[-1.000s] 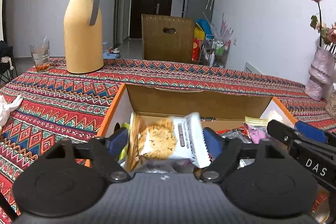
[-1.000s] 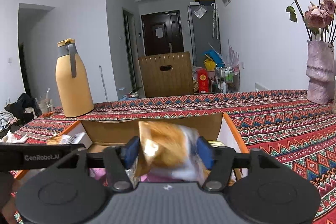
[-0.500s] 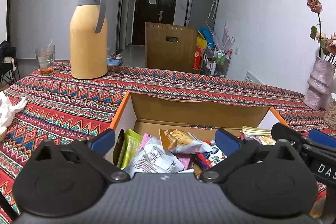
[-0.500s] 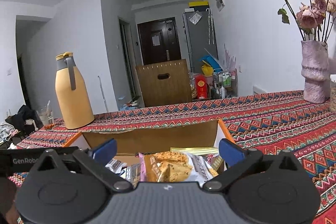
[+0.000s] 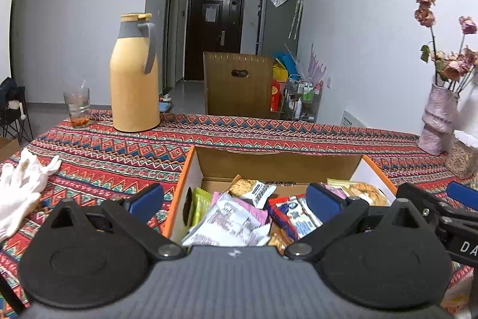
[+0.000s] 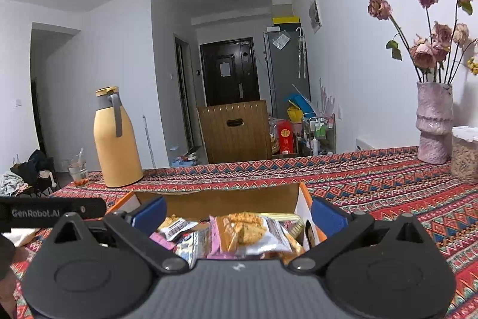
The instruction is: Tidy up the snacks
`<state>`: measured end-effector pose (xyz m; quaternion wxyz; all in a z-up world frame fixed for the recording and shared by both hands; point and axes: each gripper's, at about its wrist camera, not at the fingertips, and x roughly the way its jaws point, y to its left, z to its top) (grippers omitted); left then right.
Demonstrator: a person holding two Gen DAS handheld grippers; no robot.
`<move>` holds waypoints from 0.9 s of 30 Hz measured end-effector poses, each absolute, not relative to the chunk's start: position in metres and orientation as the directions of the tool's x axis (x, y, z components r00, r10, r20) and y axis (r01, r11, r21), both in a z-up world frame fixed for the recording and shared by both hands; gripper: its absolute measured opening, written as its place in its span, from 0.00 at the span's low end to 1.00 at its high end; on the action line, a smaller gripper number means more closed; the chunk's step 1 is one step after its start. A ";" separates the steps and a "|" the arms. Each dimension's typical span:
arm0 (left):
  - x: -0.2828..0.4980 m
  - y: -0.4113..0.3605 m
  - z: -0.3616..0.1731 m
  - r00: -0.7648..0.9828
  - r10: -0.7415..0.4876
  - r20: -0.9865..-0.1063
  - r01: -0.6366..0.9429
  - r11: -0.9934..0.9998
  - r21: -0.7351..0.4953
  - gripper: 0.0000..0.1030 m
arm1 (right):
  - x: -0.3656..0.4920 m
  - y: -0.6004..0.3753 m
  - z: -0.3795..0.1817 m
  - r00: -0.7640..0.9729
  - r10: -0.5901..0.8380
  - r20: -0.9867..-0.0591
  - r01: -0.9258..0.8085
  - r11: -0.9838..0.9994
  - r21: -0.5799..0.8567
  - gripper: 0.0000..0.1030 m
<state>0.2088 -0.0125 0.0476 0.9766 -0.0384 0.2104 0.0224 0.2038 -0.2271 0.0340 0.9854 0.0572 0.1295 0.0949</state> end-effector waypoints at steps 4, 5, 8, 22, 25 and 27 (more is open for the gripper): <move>0.185 -0.010 0.048 0.916 0.035 -0.399 -0.058 0.997 -0.046 1.00 | 0.176 -0.230 0.033 0.946 0.204 -0.251 -0.176 0.976 0.128 1.00; 0.179 -0.009 0.047 0.916 0.031 -0.399 -0.054 0.998 -0.046 1.00 | 0.170 -0.231 0.032 0.946 0.204 -0.253 -0.177 0.976 0.126 1.00; 0.162 -0.007 0.045 0.914 0.024 -0.405 -0.045 0.998 -0.042 1.00 | 0.150 -0.234 0.030 0.943 0.204 -0.263 -0.177 0.977 0.121 1.00; 0.104 0.001 0.013 0.878 -0.015 -0.479 -0.005 0.999 -0.041 1.00 | 0.094 -0.239 0.004 0.915 0.193 -0.353 -0.157 0.979 0.129 1.00; 0.097 0.001 0.006 0.867 -0.025 -0.497 0.004 0.999 -0.044 1.00 | 0.088 -0.240 0.000 0.909 0.190 -0.370 -0.151 0.979 0.134 1.00; 0.094 0.002 0.002 0.861 -0.029 -0.508 0.006 0.999 -0.046 1.00 | 0.085 -0.240 -0.003 0.906 0.189 -0.379 -0.147 0.980 0.137 1.00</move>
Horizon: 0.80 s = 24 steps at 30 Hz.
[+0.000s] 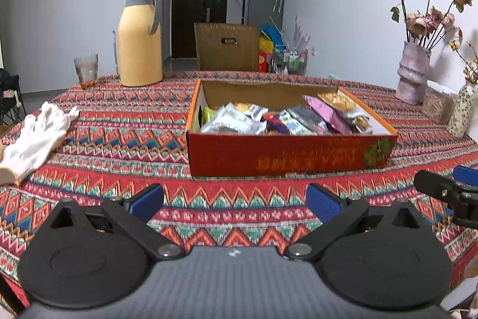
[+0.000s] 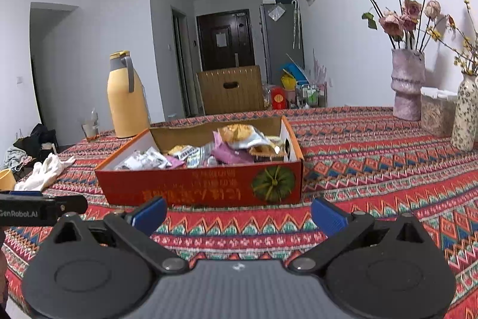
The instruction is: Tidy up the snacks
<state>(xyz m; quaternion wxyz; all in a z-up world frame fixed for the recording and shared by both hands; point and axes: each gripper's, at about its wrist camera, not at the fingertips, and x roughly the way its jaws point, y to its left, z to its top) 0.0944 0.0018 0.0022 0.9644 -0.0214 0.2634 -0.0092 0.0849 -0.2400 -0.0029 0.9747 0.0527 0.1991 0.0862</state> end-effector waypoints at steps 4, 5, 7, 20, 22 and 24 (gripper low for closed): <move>0.090 0.003 -0.002 0.854 -0.034 -0.519 0.008 0.999 -0.053 1.00 | 0.081 -0.239 -0.005 0.900 0.192 -0.391 -0.149 0.979 0.137 1.00; 0.089 0.003 -0.002 0.853 -0.035 -0.521 0.008 0.998 -0.055 1.00 | 0.080 -0.239 -0.005 0.899 0.193 -0.393 -0.150 0.979 0.137 1.00; 0.088 0.003 -0.003 0.851 -0.037 -0.524 0.009 0.998 -0.057 1.00 | 0.079 -0.238 -0.006 0.897 0.192 -0.397 -0.150 0.979 0.136 1.00; 0.080 0.003 -0.009 0.843 -0.048 -0.536 0.017 0.998 -0.062 1.00 | 0.075 -0.235 -0.012 0.883 0.186 -0.431 -0.144 0.981 0.129 1.00; 0.080 0.003 -0.009 0.842 -0.049 -0.537 0.018 0.998 -0.063 1.00 | 0.075 -0.236 -0.013 0.882 0.186 -0.433 -0.143 0.981 0.130 1.00; 0.079 0.002 -0.009 0.842 -0.049 -0.537 0.018 0.998 -0.064 1.00 | 0.075 -0.236 -0.013 0.881 0.185 -0.435 -0.142 0.981 0.130 1.00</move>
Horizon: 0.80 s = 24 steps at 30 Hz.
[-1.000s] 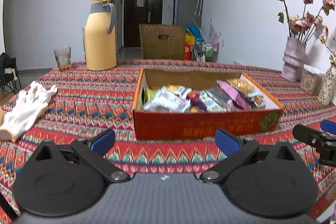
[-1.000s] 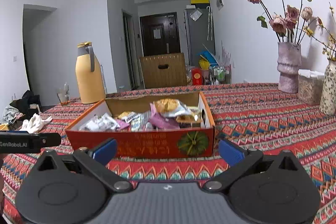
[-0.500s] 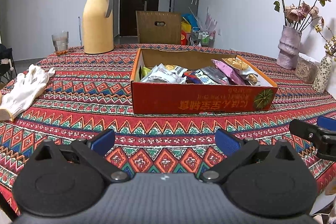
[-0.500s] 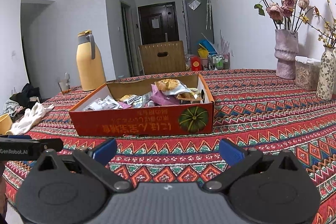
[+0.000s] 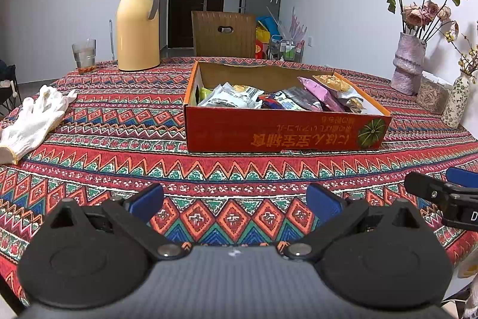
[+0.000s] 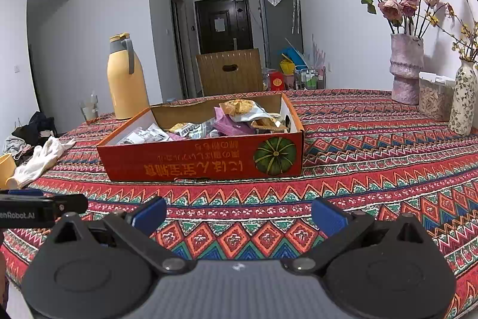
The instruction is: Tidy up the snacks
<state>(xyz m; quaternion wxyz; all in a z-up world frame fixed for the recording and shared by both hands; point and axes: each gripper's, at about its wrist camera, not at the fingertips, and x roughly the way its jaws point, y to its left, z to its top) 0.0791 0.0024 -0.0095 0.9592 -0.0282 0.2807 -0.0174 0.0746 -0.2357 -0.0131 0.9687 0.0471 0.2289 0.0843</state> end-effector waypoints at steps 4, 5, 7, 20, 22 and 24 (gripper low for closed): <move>0.078 0.003 -0.010 0.841 -0.050 -0.539 0.018 0.998 -0.065 1.00 | 0.075 -0.236 -0.014 0.879 0.183 -0.440 -0.138 0.982 0.131 1.00; 0.078 0.003 -0.010 0.840 -0.050 -0.540 0.017 0.998 -0.065 1.00 | 0.075 -0.236 -0.014 0.879 0.182 -0.441 -0.137 0.982 0.132 1.00; 0.078 0.003 -0.011 0.840 -0.049 -0.540 0.017 0.998 -0.065 1.00 | 0.076 -0.236 -0.015 0.878 0.182 -0.443 -0.136 0.982 0.134 1.00; 0.076 0.002 -0.012 0.840 -0.050 -0.540 0.019 0.998 -0.064 1.00 | 0.076 -0.237 -0.016 0.877 0.182 -0.445 -0.135 0.982 0.134 1.00; 0.076 0.002 -0.012 0.841 -0.051 -0.538 0.019 0.998 -0.064 1.00 | 0.076 -0.237 -0.016 0.877 0.182 -0.445 -0.136 0.982 0.134 1.00; 0.076 0.002 -0.012 0.842 -0.051 -0.537 0.019 0.998 -0.065 1.00 | 0.076 -0.237 -0.016 0.877 0.182 -0.445 -0.136 0.982 0.133 1.00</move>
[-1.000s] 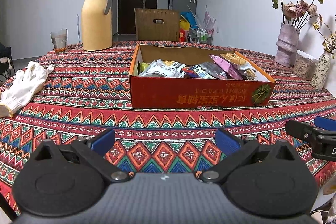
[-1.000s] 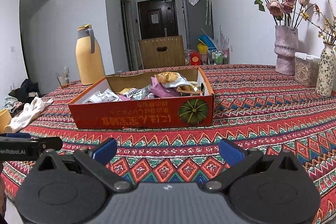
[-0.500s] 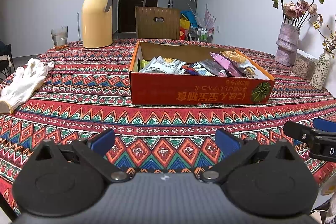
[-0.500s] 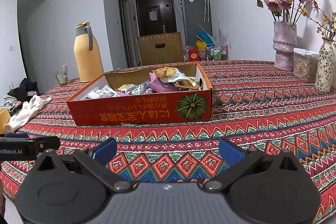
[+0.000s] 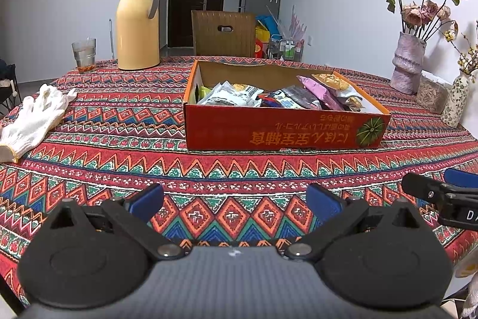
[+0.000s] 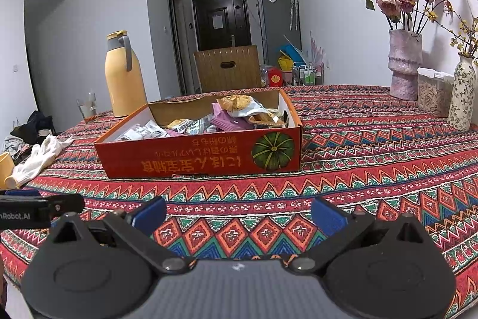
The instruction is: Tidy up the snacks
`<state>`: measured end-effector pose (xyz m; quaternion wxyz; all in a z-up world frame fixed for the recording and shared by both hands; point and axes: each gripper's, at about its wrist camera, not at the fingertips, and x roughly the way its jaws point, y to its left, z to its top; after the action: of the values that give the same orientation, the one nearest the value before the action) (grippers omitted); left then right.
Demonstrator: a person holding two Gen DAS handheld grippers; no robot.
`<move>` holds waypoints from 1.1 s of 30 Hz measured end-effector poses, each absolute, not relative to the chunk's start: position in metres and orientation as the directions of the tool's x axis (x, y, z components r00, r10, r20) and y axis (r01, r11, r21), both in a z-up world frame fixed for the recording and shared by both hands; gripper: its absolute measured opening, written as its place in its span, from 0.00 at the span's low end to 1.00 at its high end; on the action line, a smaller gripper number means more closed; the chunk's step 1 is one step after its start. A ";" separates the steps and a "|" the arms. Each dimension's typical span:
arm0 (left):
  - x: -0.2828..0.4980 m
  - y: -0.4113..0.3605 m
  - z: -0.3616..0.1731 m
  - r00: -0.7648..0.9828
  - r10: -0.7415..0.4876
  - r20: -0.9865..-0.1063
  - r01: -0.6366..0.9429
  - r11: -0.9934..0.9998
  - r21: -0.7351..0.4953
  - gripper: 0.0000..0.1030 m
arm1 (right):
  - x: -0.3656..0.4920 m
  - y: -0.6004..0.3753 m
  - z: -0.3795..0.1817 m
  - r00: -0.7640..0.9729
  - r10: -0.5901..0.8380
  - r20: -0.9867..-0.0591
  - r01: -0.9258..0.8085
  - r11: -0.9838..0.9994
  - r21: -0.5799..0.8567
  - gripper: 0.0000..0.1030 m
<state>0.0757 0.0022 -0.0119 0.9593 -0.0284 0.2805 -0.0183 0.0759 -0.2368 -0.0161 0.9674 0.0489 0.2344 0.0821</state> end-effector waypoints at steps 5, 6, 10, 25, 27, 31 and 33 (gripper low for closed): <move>0.076 0.002 -0.011 0.842 -0.050 -0.537 0.019 0.998 -0.063 1.00 | 0.076 -0.237 -0.016 0.877 0.182 -0.445 -0.136 0.982 0.134 1.00; 0.076 0.002 -0.011 0.842 -0.050 -0.537 0.019 0.998 -0.063 1.00 | 0.076 -0.237 -0.016 0.877 0.182 -0.446 -0.135 0.982 0.134 1.00; 0.076 0.002 -0.011 0.841 -0.050 -0.538 0.018 0.998 -0.064 1.00 | 0.076 -0.237 -0.016 0.877 0.182 -0.445 -0.136 0.982 0.133 1.00; 0.076 0.000 -0.011 0.843 -0.053 -0.535 0.023 0.998 -0.063 1.00 | 0.076 -0.237 -0.016 0.876 0.182 -0.446 -0.136 0.982 0.133 1.00; 0.076 0.000 -0.011 0.843 -0.053 -0.535 0.022 0.998 -0.064 1.00 | 0.076 -0.237 -0.016 0.876 0.182 -0.447 -0.136 0.982 0.133 1.00; 0.076 0.000 -0.011 0.843 -0.053 -0.535 0.023 0.998 -0.063 1.00 | 0.076 -0.237 -0.016 0.876 0.182 -0.447 -0.136 0.982 0.133 1.00; 0.076 0.000 -0.011 0.843 -0.054 -0.535 0.023 0.998 -0.064 1.00 | 0.076 -0.237 -0.016 0.876 0.182 -0.447 -0.136 0.982 0.134 1.00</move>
<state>0.0762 -0.0004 -0.0105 0.9596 -0.0273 0.2792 -0.0200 0.0760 -0.2368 -0.0162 0.9672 0.0490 0.2354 0.0823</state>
